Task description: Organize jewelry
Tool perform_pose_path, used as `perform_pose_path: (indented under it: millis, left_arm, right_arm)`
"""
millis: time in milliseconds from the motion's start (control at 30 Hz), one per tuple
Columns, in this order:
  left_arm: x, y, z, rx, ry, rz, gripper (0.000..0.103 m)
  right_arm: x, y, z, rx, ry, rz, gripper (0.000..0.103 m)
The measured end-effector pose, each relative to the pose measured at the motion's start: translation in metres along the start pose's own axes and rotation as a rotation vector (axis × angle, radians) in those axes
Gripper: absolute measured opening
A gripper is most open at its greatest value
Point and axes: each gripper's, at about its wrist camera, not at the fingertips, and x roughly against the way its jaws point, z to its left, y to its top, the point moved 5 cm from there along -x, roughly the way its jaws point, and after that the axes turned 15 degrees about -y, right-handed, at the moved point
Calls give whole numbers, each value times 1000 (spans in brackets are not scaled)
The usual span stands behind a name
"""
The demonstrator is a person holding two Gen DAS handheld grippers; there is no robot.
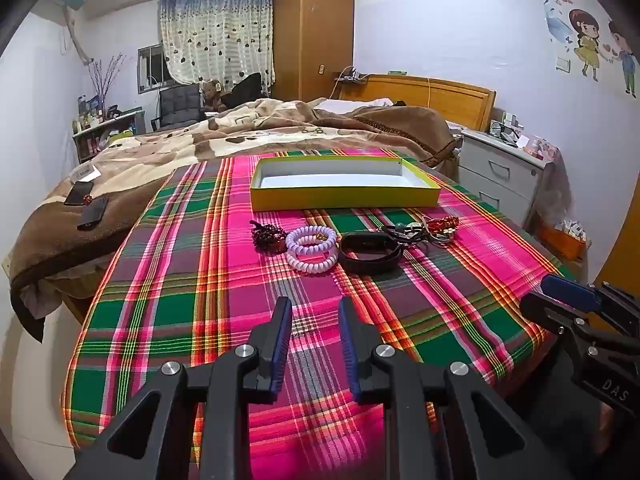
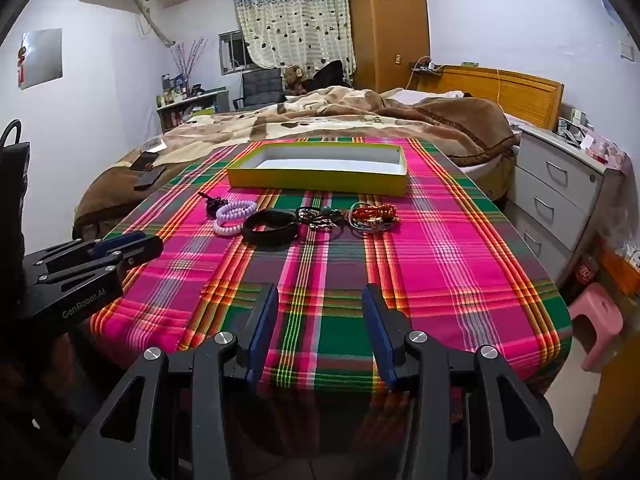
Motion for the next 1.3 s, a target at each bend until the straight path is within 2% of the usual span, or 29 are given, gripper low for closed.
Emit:
perform_pose_path:
  millis: [433,1300]
  left_arm:
    - [11,3,-1,6,-3,-36,23]
    - [11,4,-7,-10,-6,-32,23]
  right_arm:
    - [1,1,0,0,-3,-10,44]
    - [1,2,0,0,-3,-11,44]
